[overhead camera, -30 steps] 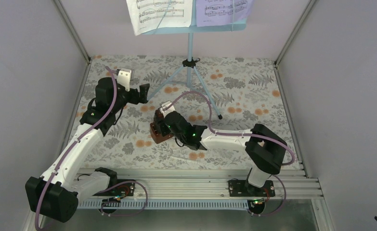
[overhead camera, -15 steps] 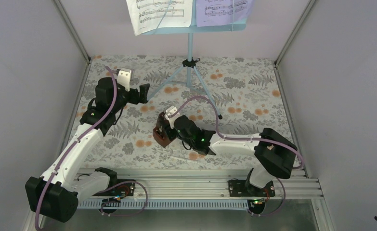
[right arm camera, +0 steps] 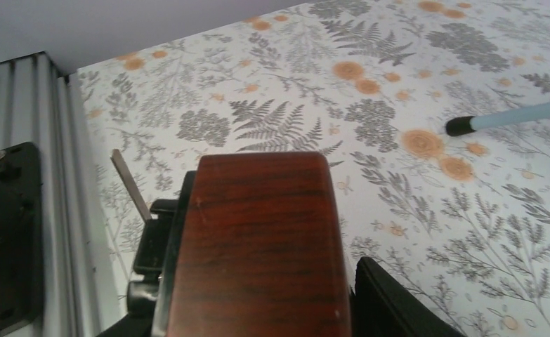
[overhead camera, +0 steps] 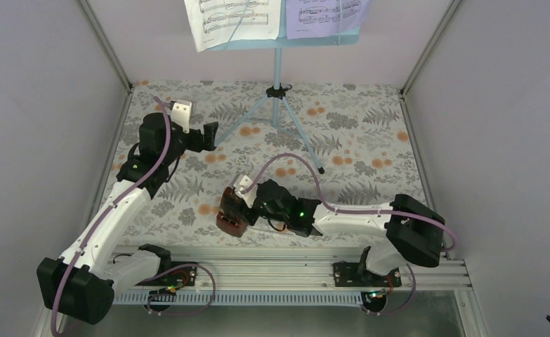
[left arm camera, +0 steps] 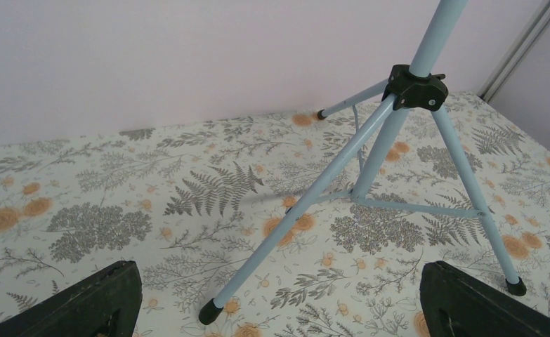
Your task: Pack up the instrument practice props
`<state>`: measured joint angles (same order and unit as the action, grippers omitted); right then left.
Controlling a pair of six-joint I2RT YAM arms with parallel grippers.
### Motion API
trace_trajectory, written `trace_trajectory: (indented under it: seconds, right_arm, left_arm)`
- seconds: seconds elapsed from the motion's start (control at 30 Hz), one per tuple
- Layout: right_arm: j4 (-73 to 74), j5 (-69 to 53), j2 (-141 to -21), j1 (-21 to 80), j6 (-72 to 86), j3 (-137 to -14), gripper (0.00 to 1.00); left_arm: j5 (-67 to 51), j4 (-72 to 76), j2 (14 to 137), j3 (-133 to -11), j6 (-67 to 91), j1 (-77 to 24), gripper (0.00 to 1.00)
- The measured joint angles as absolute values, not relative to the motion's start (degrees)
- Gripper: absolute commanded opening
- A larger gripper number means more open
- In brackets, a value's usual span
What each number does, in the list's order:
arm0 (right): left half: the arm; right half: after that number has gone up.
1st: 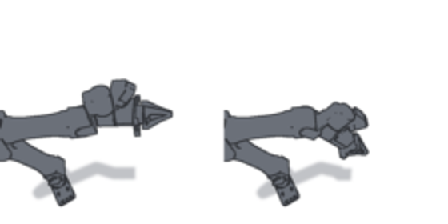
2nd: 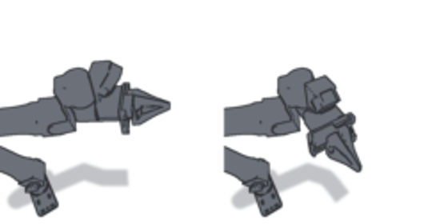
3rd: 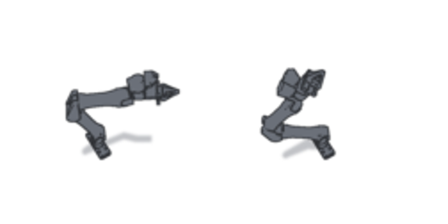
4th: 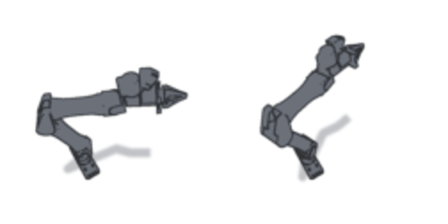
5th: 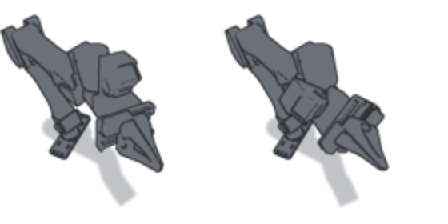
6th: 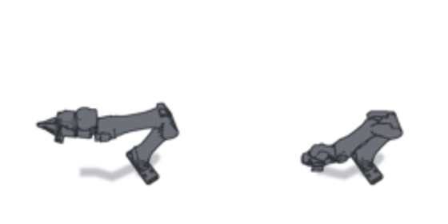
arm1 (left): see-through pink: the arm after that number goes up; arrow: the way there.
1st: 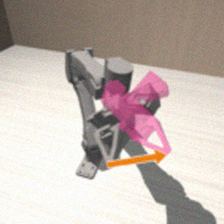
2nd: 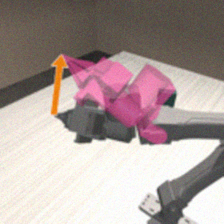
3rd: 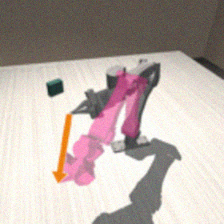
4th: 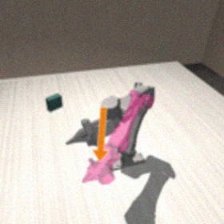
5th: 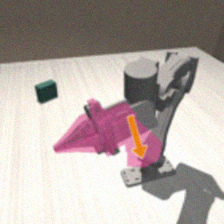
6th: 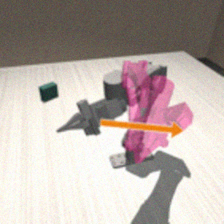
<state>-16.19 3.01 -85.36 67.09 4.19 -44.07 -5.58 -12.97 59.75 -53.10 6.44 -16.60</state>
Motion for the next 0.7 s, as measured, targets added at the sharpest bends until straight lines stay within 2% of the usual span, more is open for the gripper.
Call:
trace_trajectory:
  seconds: [0.1, 0.17, 0.27, 0.37, 0.43, 0.7]
  right_arm:
    - [-16.3, 2.0, -84.8, 68.2, 3.7, -43.5, 0.52]
    - [-16.1, 1.7, -84.0, 68.6, 3.4, -42.8, 0.61]
    - [-14.8, 2.2, -82.7, 68.9, 3.8, -42.0, 0.81]
    - [-14.0, 3.6, -80.4, 68.9, 4.5, -41.3, 0.9]
    - [-13.7, 4.4, -78.2, 68.8, 5.0, -41.0, 1.0]
    - [-9.7, 6.9, -69.7, 64.1, 11.1, -40.8, 1.0]
  left_arm:
    - [-5.6, -13.0, 59.7, -53.1, 6.4, -16.6, 0.98]
    - [-5.6, -13.0, 59.7, -53.1, 6.4, -16.6, 0.98]
    - [-5.6, -13.0, 59.7, -53.1, 6.4, -16.6, 0.98]
    - [-5.6, -13.0, 59.7, -53.1, 6.4, -16.6, 0.98]
    - [-5.3, -13.0, 59.7, -53.1, 6.4, -16.6, 0.98]
    - [-3.7, -12.9, 58.5, -52.9, 5.8, -16.6, 0.98]
